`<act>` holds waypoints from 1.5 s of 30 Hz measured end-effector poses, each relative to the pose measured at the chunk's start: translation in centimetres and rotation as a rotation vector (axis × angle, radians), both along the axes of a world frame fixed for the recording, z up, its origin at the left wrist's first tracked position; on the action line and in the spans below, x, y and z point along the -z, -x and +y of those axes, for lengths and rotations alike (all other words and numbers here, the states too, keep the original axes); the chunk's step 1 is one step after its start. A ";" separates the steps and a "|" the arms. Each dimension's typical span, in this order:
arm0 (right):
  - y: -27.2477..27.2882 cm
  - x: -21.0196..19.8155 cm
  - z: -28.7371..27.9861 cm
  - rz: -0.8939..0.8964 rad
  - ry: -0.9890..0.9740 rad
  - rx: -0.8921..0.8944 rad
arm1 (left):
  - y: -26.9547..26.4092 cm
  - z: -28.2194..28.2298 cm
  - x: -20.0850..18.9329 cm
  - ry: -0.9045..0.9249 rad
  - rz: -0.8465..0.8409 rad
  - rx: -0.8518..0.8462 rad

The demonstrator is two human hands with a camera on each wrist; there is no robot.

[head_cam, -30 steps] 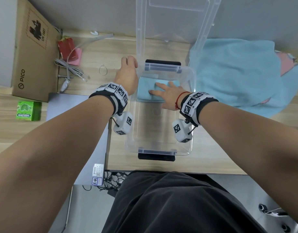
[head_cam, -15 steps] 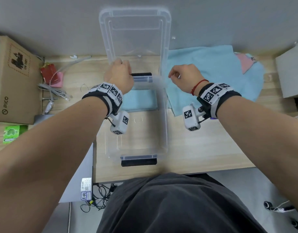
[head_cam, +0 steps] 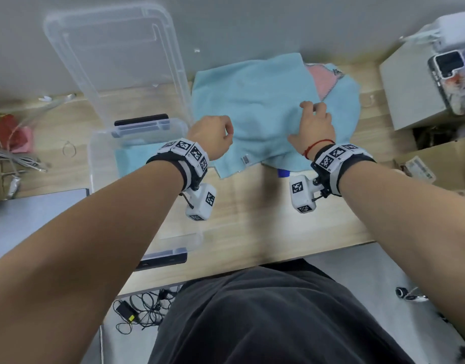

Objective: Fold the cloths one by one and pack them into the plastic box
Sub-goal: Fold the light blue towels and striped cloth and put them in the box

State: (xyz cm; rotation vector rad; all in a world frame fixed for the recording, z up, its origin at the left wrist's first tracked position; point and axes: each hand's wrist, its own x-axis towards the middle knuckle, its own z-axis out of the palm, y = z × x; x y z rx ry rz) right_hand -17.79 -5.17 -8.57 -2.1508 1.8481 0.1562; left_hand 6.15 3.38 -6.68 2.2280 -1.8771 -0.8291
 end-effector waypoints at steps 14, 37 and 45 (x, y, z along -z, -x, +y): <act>5.5 1.9 -4.7 -0.362 -0.325 0.228 | 6.6 -4.6 2.5 -0.083 0.088 0.096; 0.6 -13.3 -5.1 -0.879 -0.613 -0.278 | 6.6 -8.4 -7.6 0.146 0.040 0.233; 0.4 -18.5 -1.5 -0.835 -0.653 -0.313 | 8.7 -2.8 -12.2 -0.098 0.271 0.073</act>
